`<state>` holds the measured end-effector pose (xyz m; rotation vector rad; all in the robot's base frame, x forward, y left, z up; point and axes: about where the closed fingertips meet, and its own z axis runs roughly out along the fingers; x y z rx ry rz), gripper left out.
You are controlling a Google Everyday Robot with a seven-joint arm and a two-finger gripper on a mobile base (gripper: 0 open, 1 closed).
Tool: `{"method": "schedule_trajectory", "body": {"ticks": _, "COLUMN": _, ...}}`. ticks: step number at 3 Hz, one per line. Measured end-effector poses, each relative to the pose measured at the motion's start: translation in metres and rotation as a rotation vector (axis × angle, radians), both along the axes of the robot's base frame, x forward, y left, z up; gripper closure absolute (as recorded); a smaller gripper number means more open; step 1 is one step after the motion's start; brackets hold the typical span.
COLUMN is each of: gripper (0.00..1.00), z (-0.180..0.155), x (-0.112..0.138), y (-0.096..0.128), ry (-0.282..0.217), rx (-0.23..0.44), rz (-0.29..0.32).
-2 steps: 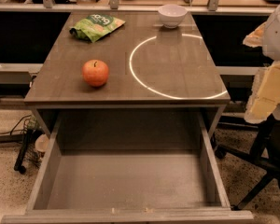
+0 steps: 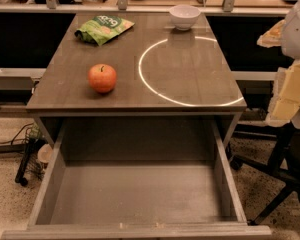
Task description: Close top drawer
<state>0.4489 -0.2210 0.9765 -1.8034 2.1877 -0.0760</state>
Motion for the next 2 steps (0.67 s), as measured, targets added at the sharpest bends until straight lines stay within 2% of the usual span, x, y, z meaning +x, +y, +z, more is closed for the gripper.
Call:
{"method": "schedule_trajectory", "body": {"ticks": 1, "gripper": 0.0, "z": -0.005, "x": 0.01, "y": -0.001, "ry": 0.015, "rx": -0.01, "rz": 0.055}}
{"method": "schedule_trajectory", "body": {"ticks": 2, "gripper": 0.0, "z": -0.014, "x": 0.028, "y": 0.01, "ry": 0.038, "rx": -0.048, "rz": 0.075}}
